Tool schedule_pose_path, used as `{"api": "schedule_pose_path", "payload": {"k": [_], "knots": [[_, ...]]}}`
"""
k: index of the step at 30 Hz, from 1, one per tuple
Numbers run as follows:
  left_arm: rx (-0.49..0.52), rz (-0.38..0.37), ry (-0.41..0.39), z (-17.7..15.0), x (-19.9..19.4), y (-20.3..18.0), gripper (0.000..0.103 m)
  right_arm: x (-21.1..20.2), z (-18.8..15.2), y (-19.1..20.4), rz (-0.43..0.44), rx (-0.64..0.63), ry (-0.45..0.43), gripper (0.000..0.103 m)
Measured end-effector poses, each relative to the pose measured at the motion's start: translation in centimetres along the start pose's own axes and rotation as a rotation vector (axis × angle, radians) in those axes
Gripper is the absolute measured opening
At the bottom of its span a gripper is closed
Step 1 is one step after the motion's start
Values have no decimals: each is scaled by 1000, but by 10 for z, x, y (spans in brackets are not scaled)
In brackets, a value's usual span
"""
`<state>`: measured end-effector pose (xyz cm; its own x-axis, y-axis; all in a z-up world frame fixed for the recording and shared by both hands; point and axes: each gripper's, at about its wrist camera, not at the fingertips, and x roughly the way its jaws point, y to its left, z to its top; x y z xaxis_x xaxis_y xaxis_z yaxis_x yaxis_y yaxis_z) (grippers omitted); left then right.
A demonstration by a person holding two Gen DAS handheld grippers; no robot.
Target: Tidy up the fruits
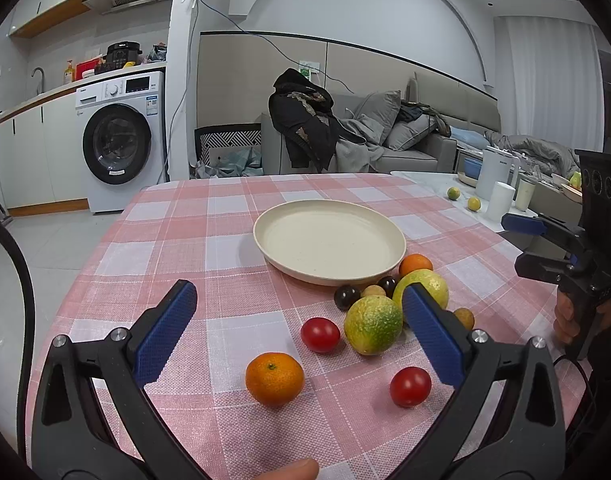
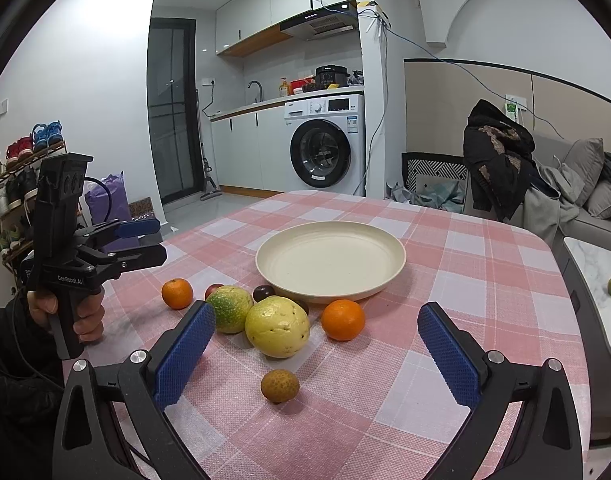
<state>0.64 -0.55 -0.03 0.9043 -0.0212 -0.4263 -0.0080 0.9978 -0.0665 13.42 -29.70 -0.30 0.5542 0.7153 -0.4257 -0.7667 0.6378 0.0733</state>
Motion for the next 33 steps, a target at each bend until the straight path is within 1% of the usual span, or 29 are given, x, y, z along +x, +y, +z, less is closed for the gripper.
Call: {"api": "schedule_pose_path", "payload": {"k": [11, 16, 19, 22, 23, 27, 33], "knots": [[-1, 1, -3, 1, -2, -1, 102, 3, 0, 7, 1, -8, 29, 103], [-25, -19, -8, 2, 1, 3, 102, -2, 0, 12, -16, -19, 13, 103], [-36, -18, -8, 3, 4, 4, 102, -2, 0, 18, -42, -34, 23, 103], [-32, -17, -10, 2, -4, 5, 102, 2, -1, 25, -64, -58, 44, 103], [-32, -13, -10, 3, -4, 5, 102, 10, -1, 12, -67, -65, 55, 103], [-38, -8, -12, 1, -5, 7, 102, 16, -1, 14, -90, -83, 88, 103], [-94, -6, -1, 1, -4, 19, 102, 20, -2, 20, -111, -111, 101, 103]]}}
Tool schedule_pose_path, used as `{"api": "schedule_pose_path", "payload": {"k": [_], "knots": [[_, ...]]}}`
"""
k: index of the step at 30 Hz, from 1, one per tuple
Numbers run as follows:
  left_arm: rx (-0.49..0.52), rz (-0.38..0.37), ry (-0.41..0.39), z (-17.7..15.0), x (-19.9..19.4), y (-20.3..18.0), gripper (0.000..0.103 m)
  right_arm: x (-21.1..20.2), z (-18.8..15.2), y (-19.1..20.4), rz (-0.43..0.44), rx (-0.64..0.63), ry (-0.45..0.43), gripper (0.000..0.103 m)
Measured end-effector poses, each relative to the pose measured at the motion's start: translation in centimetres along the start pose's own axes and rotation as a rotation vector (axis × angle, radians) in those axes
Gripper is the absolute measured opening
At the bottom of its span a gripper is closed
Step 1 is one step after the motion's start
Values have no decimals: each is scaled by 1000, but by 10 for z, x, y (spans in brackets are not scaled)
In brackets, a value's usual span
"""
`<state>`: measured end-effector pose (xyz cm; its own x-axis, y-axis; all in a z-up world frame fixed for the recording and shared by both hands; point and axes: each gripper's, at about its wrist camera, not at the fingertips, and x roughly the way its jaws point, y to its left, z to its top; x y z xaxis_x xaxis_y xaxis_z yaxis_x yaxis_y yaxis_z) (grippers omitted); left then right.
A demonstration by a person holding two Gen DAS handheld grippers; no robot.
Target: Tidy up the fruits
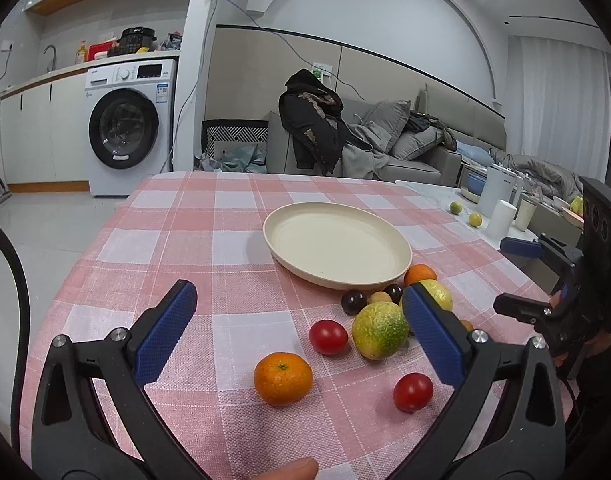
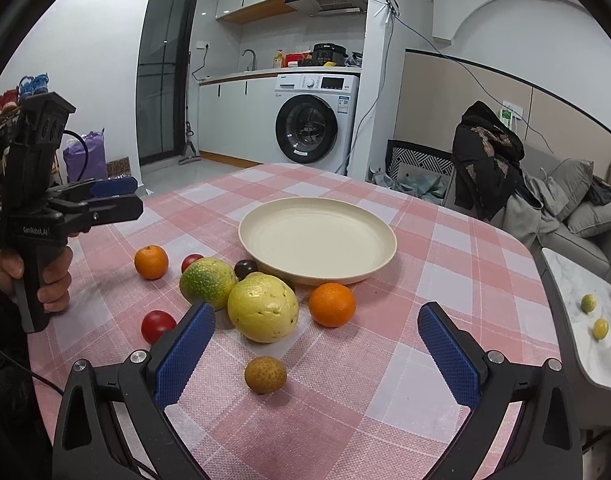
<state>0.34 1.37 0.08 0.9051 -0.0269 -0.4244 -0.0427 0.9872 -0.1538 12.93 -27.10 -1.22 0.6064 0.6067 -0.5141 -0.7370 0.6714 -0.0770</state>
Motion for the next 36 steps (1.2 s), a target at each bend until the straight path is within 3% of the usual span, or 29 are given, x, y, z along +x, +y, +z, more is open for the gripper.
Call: {"api": "schedule_pose_path", "payload": {"k": [13, 23, 27, 36], "knots": [[-15, 32, 14, -2, 7, 6, 102, 4, 0, 5, -16, -26, 30, 103], [-2, 61, -41, -4, -6, 0, 102, 5, 0, -5, 16, 23, 33, 103], [28, 107, -26, -3, -4, -7, 102, 5, 0, -10, 36, 53, 31, 103], [67, 100, 33, -2, 7, -14, 102, 14, -1, -20, 48, 112, 72, 103]]}}
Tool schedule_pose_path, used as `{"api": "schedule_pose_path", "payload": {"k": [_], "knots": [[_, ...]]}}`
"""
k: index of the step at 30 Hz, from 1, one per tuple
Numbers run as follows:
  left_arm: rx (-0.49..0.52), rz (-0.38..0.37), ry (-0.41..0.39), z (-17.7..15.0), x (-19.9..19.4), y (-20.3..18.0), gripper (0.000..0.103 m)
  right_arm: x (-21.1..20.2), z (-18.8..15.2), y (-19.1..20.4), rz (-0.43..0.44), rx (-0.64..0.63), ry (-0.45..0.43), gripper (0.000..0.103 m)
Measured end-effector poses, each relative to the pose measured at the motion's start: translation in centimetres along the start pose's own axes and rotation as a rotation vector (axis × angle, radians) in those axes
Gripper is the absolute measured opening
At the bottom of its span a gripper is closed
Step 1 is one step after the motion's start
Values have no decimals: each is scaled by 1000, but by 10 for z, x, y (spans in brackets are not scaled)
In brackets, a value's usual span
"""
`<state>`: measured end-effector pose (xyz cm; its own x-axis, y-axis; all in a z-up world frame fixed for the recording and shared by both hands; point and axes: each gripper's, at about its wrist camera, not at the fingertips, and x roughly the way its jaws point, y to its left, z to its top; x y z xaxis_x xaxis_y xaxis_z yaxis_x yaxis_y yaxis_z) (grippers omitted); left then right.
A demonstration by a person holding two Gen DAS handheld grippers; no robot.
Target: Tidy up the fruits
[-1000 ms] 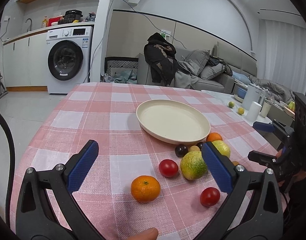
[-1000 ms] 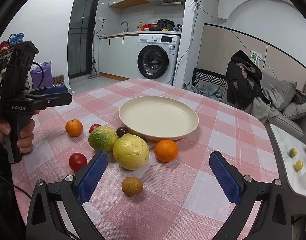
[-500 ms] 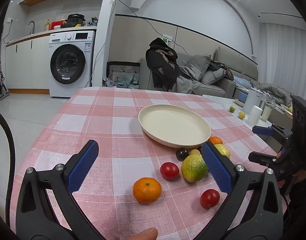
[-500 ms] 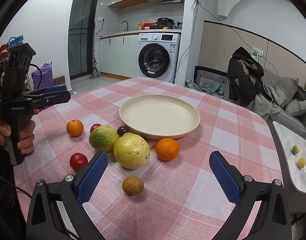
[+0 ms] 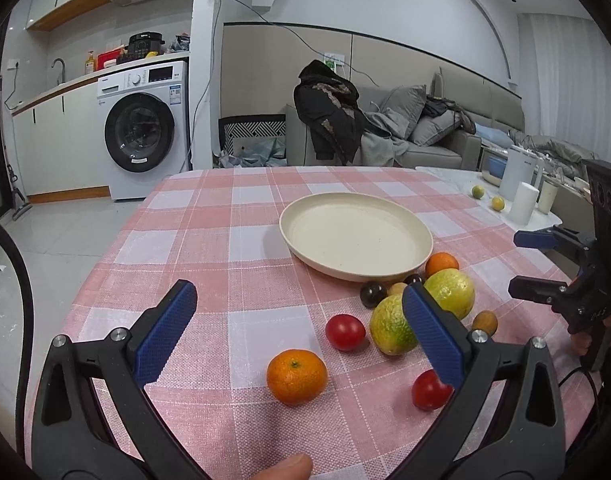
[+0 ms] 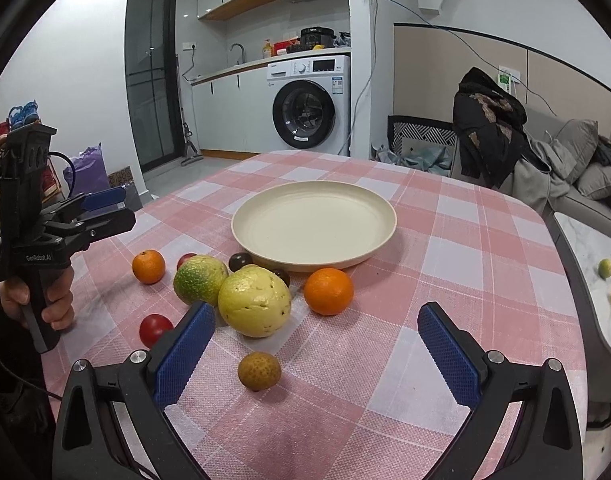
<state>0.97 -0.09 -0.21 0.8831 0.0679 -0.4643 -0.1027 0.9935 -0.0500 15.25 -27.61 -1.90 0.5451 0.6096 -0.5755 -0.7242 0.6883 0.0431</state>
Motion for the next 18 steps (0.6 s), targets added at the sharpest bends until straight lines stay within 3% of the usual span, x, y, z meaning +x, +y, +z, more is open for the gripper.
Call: {"api": "schedule_pose_path", "payload": {"k": [13, 18], "knots": [[63, 5, 67, 0, 15, -11, 102, 9, 0, 5, -29, -12, 78, 103], [94, 28, 128, -2, 23, -10, 102, 15, -2, 9, 2, -13, 131, 103]]}}
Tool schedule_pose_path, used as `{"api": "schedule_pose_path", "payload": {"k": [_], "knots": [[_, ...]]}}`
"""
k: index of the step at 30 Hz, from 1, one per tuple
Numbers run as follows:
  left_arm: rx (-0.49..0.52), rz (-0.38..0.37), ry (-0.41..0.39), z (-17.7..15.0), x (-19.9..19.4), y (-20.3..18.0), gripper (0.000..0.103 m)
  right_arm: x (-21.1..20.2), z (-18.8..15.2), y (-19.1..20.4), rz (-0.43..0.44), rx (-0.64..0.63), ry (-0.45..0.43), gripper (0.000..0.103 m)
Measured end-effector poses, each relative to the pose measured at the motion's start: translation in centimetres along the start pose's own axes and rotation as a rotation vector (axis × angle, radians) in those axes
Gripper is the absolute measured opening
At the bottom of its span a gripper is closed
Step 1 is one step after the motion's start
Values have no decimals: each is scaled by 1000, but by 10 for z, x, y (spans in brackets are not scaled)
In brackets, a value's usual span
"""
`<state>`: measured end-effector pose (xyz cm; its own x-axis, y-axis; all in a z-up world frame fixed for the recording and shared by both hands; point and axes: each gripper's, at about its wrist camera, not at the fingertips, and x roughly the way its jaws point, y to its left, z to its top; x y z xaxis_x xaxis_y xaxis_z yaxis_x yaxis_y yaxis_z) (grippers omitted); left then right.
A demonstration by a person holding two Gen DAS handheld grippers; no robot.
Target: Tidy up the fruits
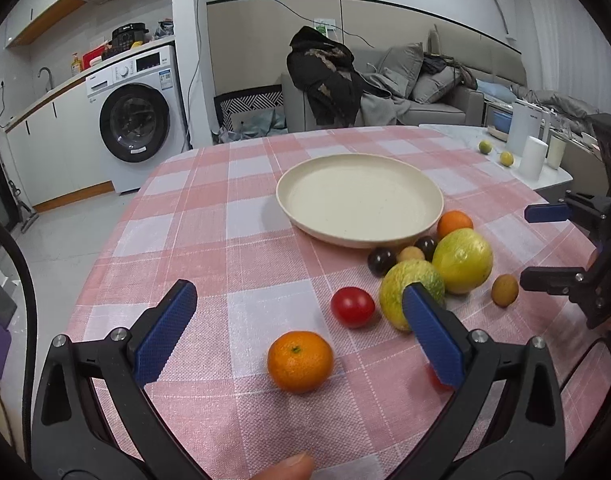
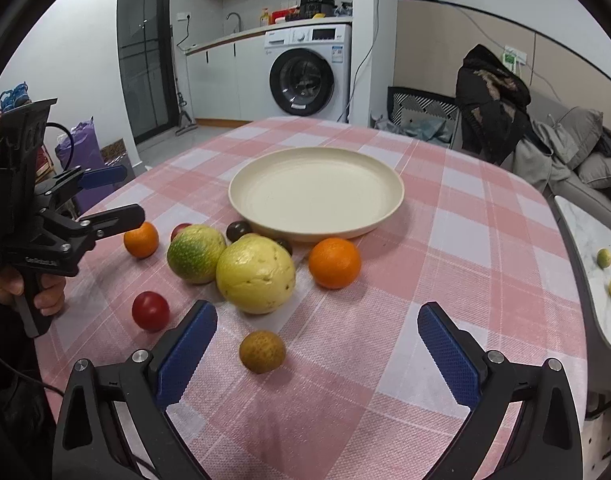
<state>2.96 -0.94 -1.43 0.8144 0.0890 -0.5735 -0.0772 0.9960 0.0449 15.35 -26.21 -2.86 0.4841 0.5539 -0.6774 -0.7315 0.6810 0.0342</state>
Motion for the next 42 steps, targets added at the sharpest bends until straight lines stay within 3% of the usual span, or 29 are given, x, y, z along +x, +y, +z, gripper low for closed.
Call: {"api": "schedule_pose_path", "payload": {"k": [4, 8, 12, 15, 22, 32, 35, 42], "knots": [[-19, -22, 41, -3, 4, 8, 102, 10, -3, 6, 36, -11, 61, 100], [-15, -42, 82, -9, 9, 12, 102, 20, -7, 16, 63, -43, 117, 82], [-24, -52, 131, -14, 18, 15, 102, 27, -11, 21, 102, -52, 162, 80], [-49, -61, 168, -16, 24, 18, 102, 29, -13, 19, 141, -26, 182, 71], [-91, -92, 232, -18, 37, 27, 92, 28, -15, 15, 169, 6, 181, 61], [-84, -100, 270, -22, 42, 23, 90, 30, -13, 16, 152, 8, 181, 58], [-80, -102, 288, -23, 44, 21, 76, 28, -13, 16, 140, 7, 181, 55], [-50, -118, 297, -24, 45, 15, 70, 28, -14, 18, 112, -15, 184, 47]]}}
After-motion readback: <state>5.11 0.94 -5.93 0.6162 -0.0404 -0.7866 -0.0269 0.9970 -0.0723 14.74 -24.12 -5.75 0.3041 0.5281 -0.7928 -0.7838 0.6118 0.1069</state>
